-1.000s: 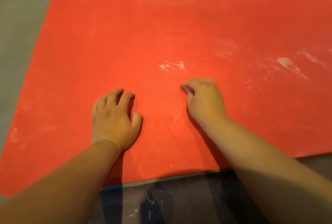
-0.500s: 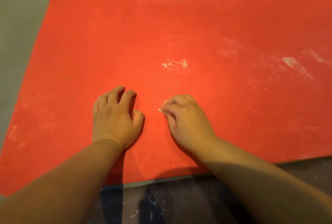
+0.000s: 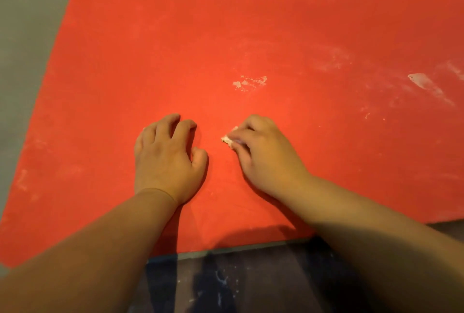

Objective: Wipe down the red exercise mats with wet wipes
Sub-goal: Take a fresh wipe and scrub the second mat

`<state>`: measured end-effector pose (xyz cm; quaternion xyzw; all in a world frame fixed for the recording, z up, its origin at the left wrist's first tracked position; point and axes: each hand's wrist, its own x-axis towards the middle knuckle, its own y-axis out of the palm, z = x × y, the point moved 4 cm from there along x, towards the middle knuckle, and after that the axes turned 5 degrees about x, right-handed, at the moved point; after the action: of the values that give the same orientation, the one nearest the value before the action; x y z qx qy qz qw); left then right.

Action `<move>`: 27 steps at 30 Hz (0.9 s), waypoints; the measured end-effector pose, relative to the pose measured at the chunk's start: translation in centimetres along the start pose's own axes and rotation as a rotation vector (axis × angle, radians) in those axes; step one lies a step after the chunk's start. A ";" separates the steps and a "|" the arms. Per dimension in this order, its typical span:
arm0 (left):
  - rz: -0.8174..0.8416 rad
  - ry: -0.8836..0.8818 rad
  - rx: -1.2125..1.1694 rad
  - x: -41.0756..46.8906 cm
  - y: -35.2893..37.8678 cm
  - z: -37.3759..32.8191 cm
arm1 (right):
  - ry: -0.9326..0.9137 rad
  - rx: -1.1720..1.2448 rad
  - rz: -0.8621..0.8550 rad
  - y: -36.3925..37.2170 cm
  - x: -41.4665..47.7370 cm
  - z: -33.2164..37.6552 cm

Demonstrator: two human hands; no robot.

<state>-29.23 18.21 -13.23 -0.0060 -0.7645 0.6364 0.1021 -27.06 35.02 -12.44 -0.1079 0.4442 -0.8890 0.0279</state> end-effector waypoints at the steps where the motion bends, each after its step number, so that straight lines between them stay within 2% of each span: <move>1: -0.001 0.000 0.000 -0.1 0.0 0.0 | -0.044 -0.002 0.030 -0.6 -0.3 -0.4; 3: -0.004 0.005 0.000 0.0 0.0 0.0 | -0.022 -0.113 0.023 -2.0 2.5 -2.9; 7: 0.014 0.000 -0.005 0.1 -0.1 -0.2 | 0.369 -0.278 -0.164 -4.7 10.7 -8.4; 8: 0.012 -0.002 -0.003 0.1 -0.2 -0.2 | 0.401 -0.276 -0.181 -4.2 11.5 -7.9; 10: 0.016 -0.001 0.002 0.0 -0.3 -0.2 | 0.340 -0.233 -0.143 -2.2 10.6 -5.9; 12: 0.017 0.005 0.009 0.1 -0.2 -0.2 | 0.144 -0.132 -0.145 -0.4 6.7 -3.0; 15: 0.018 0.006 0.015 0.1 0.0 -0.1 | -0.032 -0.018 -0.045 -0.3 2.3 -1.7; 17: 0.013 0.007 0.017 0.1 0.0 0.0 | 0.004 -0.098 -0.050 -1.8 4.6 -3.7; 20: 0.025 0.006 0.018 0.1 0.0 0.0 | 0.284 -0.254 -0.128 -4.0 11.4 -8.1; 22: 0.027 0.007 0.014 0.2 0.0 -0.1 | 0.348 -0.273 -0.112 -3.3 13.9 -7.5; 24: 0.025 0.008 0.012 0.2 0.0 -0.2 | 0.246 -0.222 -0.049 -1.0 12.6 -4.8; 27: 0.021 0.007 0.016 0.3 0.0 -0.1 | -0.031 -0.066 0.009 0.4 6.0 -0.9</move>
<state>-29.46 18.34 -13.13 -0.0156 -0.7590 0.6434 0.0981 -33.08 34.64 -12.32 -0.1203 0.4735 -0.8718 0.0353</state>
